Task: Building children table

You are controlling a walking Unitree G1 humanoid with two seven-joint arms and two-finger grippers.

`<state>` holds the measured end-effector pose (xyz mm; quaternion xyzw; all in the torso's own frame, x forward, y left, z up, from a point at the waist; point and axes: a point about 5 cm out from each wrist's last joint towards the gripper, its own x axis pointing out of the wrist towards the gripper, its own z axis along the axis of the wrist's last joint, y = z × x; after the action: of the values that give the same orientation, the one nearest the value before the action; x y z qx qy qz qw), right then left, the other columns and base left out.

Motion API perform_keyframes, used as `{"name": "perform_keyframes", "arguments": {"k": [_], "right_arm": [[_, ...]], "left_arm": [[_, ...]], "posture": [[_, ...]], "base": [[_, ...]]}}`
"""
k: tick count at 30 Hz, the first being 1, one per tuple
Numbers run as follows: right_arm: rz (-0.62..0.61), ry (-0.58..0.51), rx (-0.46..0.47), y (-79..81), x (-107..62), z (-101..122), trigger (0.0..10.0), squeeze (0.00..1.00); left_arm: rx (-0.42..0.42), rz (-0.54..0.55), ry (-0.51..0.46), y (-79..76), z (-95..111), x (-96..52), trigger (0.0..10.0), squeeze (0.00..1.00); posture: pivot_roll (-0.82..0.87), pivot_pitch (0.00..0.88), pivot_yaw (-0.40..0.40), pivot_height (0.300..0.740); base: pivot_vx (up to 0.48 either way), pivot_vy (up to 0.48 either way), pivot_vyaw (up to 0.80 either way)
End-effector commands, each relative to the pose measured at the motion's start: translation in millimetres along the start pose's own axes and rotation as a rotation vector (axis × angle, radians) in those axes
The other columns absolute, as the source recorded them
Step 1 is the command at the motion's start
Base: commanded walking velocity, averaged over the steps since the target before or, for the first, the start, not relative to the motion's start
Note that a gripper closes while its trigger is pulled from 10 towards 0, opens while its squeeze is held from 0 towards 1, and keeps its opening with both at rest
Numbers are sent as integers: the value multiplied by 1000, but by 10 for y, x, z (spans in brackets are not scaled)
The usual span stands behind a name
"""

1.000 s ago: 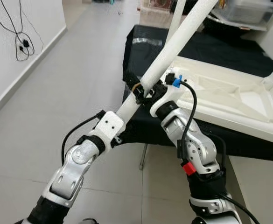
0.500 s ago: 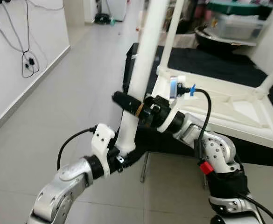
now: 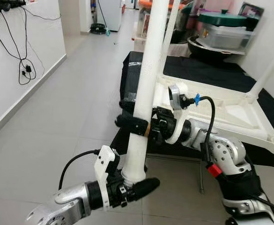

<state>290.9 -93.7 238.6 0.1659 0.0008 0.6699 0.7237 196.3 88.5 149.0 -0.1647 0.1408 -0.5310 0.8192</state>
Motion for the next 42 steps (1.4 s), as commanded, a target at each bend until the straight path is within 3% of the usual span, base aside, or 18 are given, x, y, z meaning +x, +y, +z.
{"name": "perform_keyframes", "arguments": {"k": [1, 12, 24, 28, 32, 37, 42], "right_arm": [[32, 37, 7, 34, -16, -27, 10000, 0], [-23, 55, 6, -68, 27, -48, 10000, 0], [69, 79, 53, 13, 6, -84, 10000, 0], [112, 69, 122, 9, 4, -72, 10000, 0], [117, 69, 129, 7, 3, -75, 10000, 0], [153, 52, 210, 41, -6, -97, 10000, 0], [173, 65, 219, 87, -8, -115, 10000, 0]], "left_arm": [[-12, -44, 17, -64, -5, -18, 10000, 0], [-22, -62, 47, -103, 12, -38, 10000, 0], [-62, -114, 73, -175, -18, -70, 10000, 0], [-98, -170, 123, -205, -84, -151, 10000, 0], [-91, -177, 143, -203, -92, -175, 10000, 0], [-33, -149, 238, -71, -125, -314, 10000, 0], [17, -115, 283, 58, -117, -378, 10000, 0]], "posture": [[86, 0, -102, 740], [79, 5, -103, 740], [79, 20, -106, 740], [78, 34, -112, 740], [80, 37, -113, 740], [73, 52, -113, 740], [70, 53, -113, 740]], "base": [[0, 0, 0], [0, 0, 0], [0, 0, 0], [0, 0, 0], [0, 0, 0], [0, 0, 0], [0, 0, 0]]}}
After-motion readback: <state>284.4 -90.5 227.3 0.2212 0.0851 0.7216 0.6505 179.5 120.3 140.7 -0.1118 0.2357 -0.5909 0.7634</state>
